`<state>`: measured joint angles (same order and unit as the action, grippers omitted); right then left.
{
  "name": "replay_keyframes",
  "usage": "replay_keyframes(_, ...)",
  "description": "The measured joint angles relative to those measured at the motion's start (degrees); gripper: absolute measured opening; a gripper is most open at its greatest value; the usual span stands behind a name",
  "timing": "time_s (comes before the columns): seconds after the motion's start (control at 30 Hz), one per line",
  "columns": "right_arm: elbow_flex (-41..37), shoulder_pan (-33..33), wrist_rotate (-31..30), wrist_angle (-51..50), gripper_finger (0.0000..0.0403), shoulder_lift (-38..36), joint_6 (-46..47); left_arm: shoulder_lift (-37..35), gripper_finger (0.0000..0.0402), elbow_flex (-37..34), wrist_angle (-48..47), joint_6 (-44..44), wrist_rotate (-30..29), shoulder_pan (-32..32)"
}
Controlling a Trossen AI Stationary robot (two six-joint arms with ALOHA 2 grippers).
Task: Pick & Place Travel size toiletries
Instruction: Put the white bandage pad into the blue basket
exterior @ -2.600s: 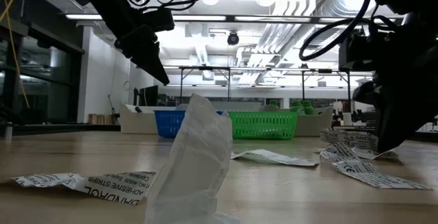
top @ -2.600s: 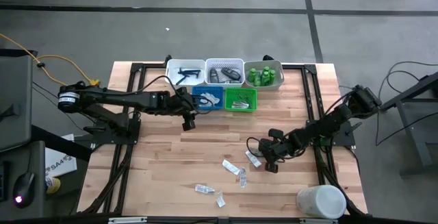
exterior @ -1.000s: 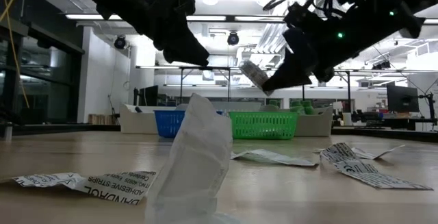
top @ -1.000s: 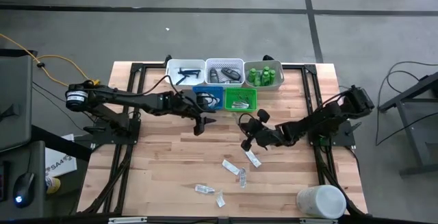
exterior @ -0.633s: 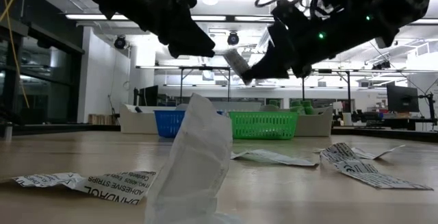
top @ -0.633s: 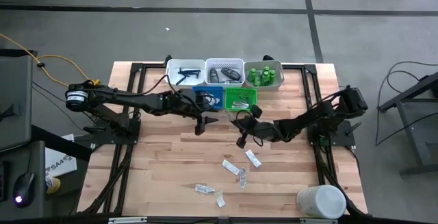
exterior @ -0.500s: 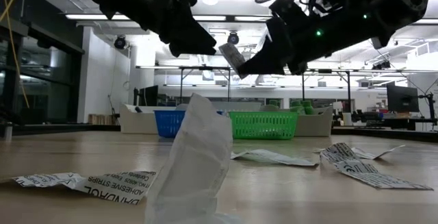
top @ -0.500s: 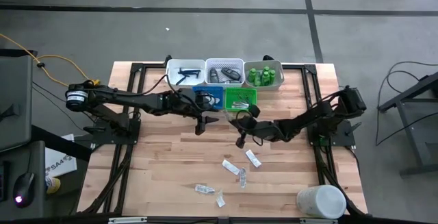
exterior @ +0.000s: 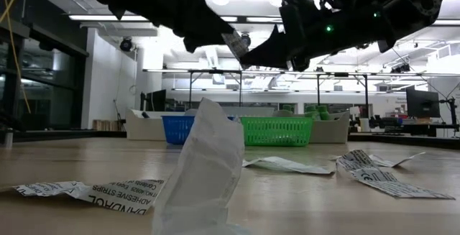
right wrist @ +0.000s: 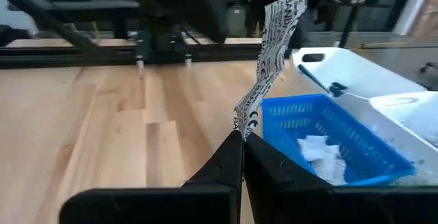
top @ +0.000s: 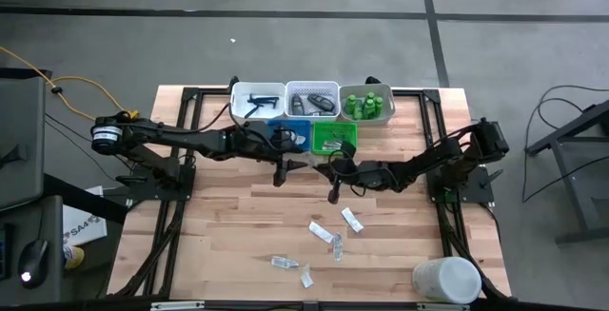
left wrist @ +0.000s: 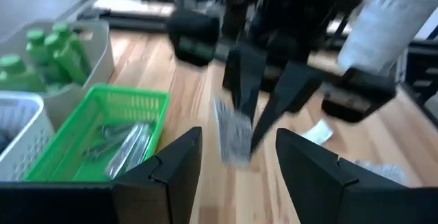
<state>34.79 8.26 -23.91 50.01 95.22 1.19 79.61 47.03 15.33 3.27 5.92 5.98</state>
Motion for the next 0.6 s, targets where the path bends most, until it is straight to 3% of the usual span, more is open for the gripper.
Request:
replay_keyframes(0.4, -0.02, -0.89, 3.11, 3.64, 0.0002, -0.02, -1.68, 0.00, 0.0183, 0.00, 2.96, 1.37, 1.32, 0.00)
replay_keyframes(0.6, -0.02, -1.24, 3.29, 3.37, 0.0002, -0.02, -2.07, 0.00, 0.0117, 0.00, 4.35, 1.60, 1.32, 0.00)
